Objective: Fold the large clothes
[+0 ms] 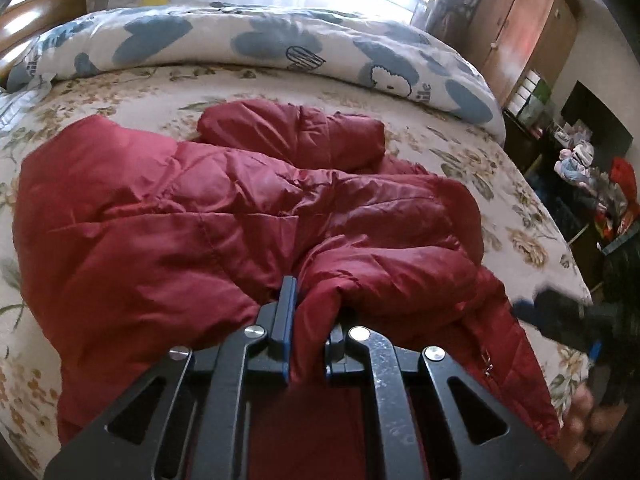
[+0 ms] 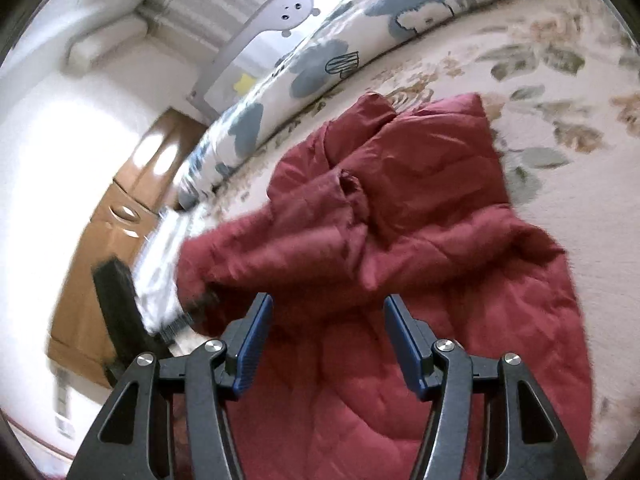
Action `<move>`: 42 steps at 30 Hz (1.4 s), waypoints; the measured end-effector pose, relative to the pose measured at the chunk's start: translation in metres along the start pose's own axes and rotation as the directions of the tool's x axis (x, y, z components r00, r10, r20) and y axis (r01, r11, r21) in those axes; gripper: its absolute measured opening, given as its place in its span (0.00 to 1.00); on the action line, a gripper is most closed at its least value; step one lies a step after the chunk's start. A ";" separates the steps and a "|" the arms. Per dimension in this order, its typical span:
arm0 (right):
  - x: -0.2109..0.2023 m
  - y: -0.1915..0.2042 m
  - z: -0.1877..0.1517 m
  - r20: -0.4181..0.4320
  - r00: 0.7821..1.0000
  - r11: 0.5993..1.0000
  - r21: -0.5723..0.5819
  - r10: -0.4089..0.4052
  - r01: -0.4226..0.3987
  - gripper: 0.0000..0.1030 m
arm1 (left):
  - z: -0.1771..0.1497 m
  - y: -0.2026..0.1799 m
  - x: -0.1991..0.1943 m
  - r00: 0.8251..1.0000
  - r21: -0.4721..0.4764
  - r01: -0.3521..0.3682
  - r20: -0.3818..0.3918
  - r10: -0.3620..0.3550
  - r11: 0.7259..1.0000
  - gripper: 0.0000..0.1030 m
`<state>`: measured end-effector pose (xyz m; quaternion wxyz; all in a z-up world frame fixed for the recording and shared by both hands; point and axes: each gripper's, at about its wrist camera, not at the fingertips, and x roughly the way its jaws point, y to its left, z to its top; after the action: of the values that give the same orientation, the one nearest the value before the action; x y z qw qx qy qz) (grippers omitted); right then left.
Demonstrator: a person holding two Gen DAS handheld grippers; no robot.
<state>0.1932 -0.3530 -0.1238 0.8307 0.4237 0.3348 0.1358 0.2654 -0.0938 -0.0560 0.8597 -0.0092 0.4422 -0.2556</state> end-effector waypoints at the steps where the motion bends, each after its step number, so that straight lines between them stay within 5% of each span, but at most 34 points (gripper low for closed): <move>1: 0.009 -0.006 0.008 -0.004 1.000 0.999 0.036 0.024 -0.024 0.58 | -0.001 -0.001 0.000 1.000 0.003 -0.003 -0.002 0.003 1.000 0.07; 9: 0.078 -0.032 0.045 -0.089 0.995 0.991 0.133 0.038 -0.026 0.58 | 0.003 -0.001 0.004 1.000 0.011 0.005 -0.028 -0.005 1.000 0.08; 11: 0.093 -0.037 0.046 -0.115 0.992 0.988 0.151 0.056 -0.038 0.49 | 0.004 -0.002 0.004 0.999 0.016 0.016 -0.039 -0.015 1.000 0.16; 13: 0.099 -0.039 0.045 -0.129 0.989 0.985 0.163 0.079 -0.057 0.17 | 0.003 -0.002 0.006 0.998 0.022 0.021 -0.061 -0.019 1.000 0.18; 16: 0.097 -0.036 0.044 -0.105 0.990 0.985 0.157 0.090 -0.073 0.09 | 0.002 -0.003 0.006 0.994 0.044 0.028 -0.110 -0.023 0.999 0.23; 19: 0.089 -0.033 0.046 -0.075 0.994 0.986 0.149 0.082 -0.070 0.07 | -0.003 -0.003 -0.002 0.990 0.052 0.063 -0.127 -0.056 0.997 0.37; 22: 0.078 -0.029 0.049 -0.040 0.997 0.989 0.137 0.063 -0.057 0.06 | -0.007 -0.002 -0.016 0.993 0.046 0.068 -0.102 -0.063 0.997 0.71; 31: 0.009 -0.019 0.054 0.129 0.986 0.994 -0.017 -0.108 0.111 0.06 | 0.014 0.029 -0.042 1.000 0.011 -0.005 -0.007 0.005 1.000 0.72; 42: 0.026 -0.047 0.042 0.086 0.976 0.979 -0.022 -0.199 0.202 0.12 | 0.037 0.060 0.025 0.989 0.000 -0.122 -0.089 0.122 0.992 0.72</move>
<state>0.2382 -0.3940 -0.1555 0.8596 0.3803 0.3389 0.0387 0.3310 -0.0608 -0.0668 0.8533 0.0269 0.4803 -0.2014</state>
